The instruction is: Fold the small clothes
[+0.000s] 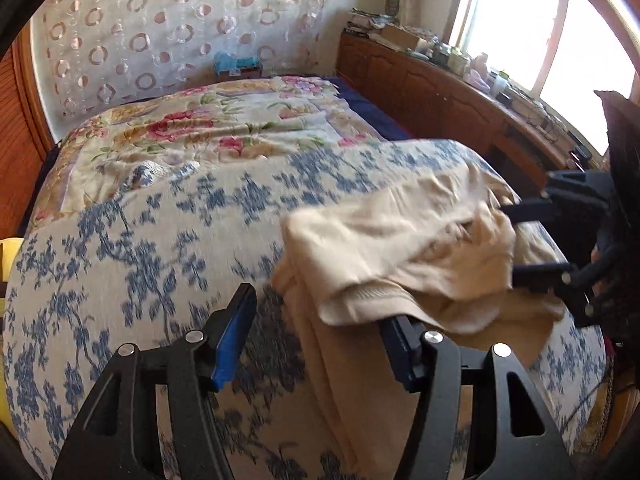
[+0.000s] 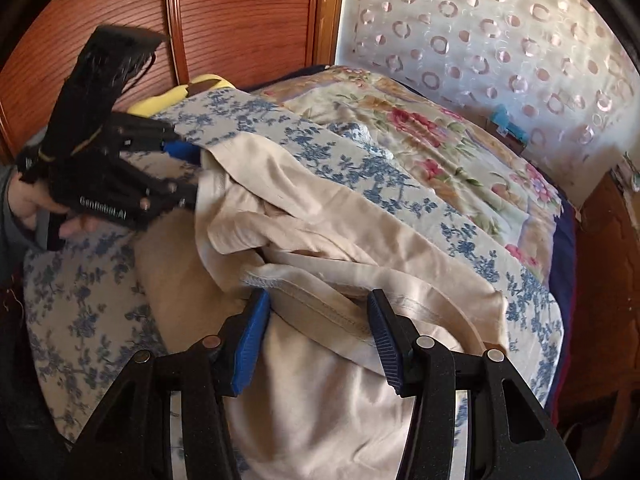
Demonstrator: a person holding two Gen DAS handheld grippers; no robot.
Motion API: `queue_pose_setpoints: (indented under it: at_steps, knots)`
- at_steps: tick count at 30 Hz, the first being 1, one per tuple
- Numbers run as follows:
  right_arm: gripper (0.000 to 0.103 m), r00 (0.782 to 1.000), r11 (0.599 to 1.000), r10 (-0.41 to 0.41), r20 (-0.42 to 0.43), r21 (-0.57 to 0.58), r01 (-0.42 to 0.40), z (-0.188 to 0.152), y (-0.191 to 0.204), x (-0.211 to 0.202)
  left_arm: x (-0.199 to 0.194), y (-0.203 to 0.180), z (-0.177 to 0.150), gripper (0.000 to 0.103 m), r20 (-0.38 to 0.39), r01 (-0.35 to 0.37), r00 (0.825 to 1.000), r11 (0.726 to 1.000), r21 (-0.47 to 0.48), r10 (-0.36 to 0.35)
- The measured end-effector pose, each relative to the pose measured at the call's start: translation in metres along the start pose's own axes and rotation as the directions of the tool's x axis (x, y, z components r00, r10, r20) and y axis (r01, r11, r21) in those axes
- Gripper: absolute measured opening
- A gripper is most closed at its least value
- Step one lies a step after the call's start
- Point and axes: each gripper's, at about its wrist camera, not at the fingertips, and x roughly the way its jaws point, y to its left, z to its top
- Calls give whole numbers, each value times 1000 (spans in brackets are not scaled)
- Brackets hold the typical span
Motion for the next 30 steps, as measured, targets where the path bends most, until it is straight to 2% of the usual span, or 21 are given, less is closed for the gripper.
queue_pose_setpoints:
  at_steps: [1, 2, 3, 7, 11, 12, 14, 15, 18, 23, 26, 30]
  knots:
    - [49, 1000, 1000, -3, -2, 2, 3, 0, -4, 0, 1, 2, 5, 61, 15, -13, 1000, 1000, -9, 13]
    - [21, 1000, 1000, 3, -2, 1, -3, 1, -7, 0, 2, 5, 9, 61, 28, -30, 999, 999, -17, 30]
    - [6, 1000, 1000, 9, -8, 0, -9, 4, -10, 3, 4, 7, 11, 61, 36, -41, 998, 999, -22, 42]
    - [4, 998, 998, -27, 50, 61, 24, 15, -28, 1, 6, 19, 23, 61, 68, -102, 992, 993, -64, 107]
    - [4, 984, 971, -166, 67, 183, 152, 26, -51, 6, 10, 33, 28, 61, 71, -150, 985, 984, -97, 157]
    - [17, 978, 959, -201, 64, 215, 183, 28, -58, 6, 11, 36, 28, 61, 66, -157, 984, 982, -103, 164]
    - [33, 968, 938, -244, 61, 269, 219, 30, -68, 5, 12, 41, 28, 61, 54, -164, 984, 980, -113, 171]
    - [33, 966, 932, -250, 70, 289, 220, 30, -71, 1, 13, 42, 28, 61, 52, -162, 984, 980, -116, 169]
    - [34, 967, 930, -243, 72, 302, 211, 24, -71, -8, 9, 43, 24, 61, 54, -144, 987, 983, -116, 151]
    - [52, 976, 930, -205, 68, 326, 173, 4, -68, -22, -1, 38, 19, 61, 70, -94, 992, 990, -109, 102]
    - [52, 986, 933, -162, 25, 328, 145, -11, -72, -24, -5, 31, 18, 61, 77, -81, 993, 993, -92, 88]
    - [52, 996, 940, -69, -50, 330, 82, -24, -72, -7, -4, 22, 18, 61, 70, -59, 995, 995, -75, 64]
